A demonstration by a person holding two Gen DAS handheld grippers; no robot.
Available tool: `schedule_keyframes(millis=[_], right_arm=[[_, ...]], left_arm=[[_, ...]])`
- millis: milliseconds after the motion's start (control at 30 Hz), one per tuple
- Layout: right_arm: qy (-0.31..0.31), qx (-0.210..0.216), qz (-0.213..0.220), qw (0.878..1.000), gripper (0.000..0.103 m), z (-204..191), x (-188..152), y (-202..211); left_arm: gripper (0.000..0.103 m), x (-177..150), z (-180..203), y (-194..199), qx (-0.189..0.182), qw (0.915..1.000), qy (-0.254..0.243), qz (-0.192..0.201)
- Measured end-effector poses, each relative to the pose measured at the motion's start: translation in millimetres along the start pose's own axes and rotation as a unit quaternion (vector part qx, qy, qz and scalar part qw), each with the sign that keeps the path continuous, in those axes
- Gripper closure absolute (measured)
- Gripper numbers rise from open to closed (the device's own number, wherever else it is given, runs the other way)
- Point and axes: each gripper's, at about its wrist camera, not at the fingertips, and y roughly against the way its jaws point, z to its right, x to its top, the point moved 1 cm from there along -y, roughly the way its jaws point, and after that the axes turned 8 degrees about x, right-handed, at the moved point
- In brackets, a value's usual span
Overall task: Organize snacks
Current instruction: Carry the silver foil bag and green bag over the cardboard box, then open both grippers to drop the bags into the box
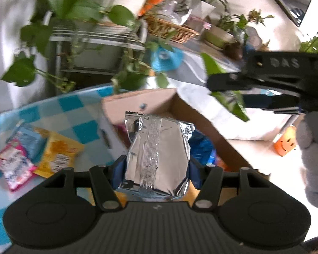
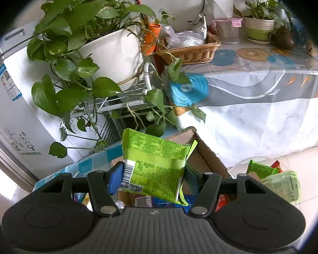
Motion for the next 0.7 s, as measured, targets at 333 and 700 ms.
schedule_keyframes(millis=[333,700], right_arm=[[-0.02,-0.007,-0.002,1.0,0.036,11.5,4.5,-1.5],[-0.046,-0.006,0.007,0.999,0.029,18.1,6.8,0.3]], left_arm=[[0.044,-9.3,45.6,-9.3,-0.042,0.9986,-0.031,-0.013],[0.027,-9.2,57.7,-13.4,-0.072,0.9969,-0.03,-0.011]])
